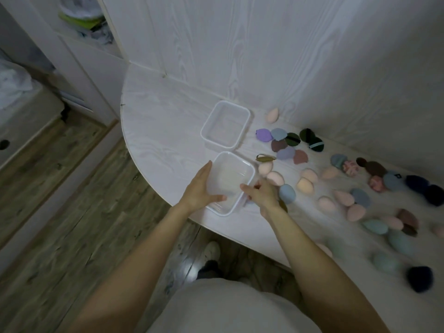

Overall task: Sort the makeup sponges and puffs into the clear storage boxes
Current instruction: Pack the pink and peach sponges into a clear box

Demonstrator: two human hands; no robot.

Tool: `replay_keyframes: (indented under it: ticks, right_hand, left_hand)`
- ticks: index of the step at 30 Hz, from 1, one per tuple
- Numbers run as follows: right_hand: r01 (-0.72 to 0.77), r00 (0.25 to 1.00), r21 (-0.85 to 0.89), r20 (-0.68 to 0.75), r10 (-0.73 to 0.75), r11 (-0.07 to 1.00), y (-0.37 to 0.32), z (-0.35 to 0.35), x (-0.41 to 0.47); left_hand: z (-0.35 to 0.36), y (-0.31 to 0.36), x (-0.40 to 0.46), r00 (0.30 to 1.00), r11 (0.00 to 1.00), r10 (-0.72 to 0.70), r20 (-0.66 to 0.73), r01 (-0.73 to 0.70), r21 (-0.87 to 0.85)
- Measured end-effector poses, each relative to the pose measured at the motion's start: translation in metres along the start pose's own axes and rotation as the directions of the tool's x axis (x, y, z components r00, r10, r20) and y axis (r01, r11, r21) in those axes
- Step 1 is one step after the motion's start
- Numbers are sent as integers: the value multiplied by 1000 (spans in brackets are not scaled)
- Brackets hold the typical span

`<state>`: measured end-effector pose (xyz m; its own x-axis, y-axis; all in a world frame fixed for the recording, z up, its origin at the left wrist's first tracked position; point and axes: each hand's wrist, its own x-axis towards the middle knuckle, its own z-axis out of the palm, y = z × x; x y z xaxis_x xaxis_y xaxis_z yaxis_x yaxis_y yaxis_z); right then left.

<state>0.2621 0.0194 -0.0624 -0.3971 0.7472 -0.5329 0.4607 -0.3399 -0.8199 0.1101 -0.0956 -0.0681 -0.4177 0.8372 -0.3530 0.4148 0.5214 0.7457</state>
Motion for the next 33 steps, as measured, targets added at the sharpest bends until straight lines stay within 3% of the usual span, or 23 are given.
replay_keyframes:
  ticks: [2, 5, 7, 10, 12, 15, 19, 22, 26, 28, 33]
  right_hand:
    - [14, 1000, -18, 28, -14, 1000, -1, -1, -1]
    - [23, 998, 27, 54, -24, 999, -5, -7, 0]
    - [34, 996, 113, 72, -43, 993, -12, -11, -5]
    - [116, 987, 93, 100, -125, 989, -11, -20, -9]
    - [242, 963, 18, 116, -242, 970, -8, -26, -8]
    - [391, 920, -218, 127, -372, 894, -5, -25, -1]
    - [406, 913, -468, 166, -373, 785, -2, -21, 17]
    - [390, 920, -525, 248, -303, 756, 3, -20, 20]
    - [393, 919, -530, 209, -333, 751, 9, -17, 8]
    - [379, 924, -527, 170, -343, 760, 12, -15, 2]
    - [313, 944, -543, 92, -316, 779, 20, -17, -3]
  left_hand:
    - [0, 0, -1, 998, 993, 45, -32, -42, 108]
    - [3, 10, -13, 961, 920, 225, -161, -155, 360]
    - [9, 17, -21, 951, 888, 271, -147, -187, 420]
    - [18, 19, -30, 961, 869, 264, -81, -201, 453]
    - [13, 21, -33, 954, 895, 270, -129, -200, 398]
    - [-8, 21, -32, 952, 960, 267, -154, -247, 135]
    - [-50, 11, -24, 943, 947, 317, -100, -319, -14]
    - [-77, 9, -5, 951, 956, 197, -237, -240, -168]
    - [-91, 6, 34, 883, 957, -37, -468, -104, -271]
    - [-89, 11, 51, 874, 962, -79, -479, -60, -268]
    - [-72, 34, 82, 891, 983, -35, -453, -50, -175]
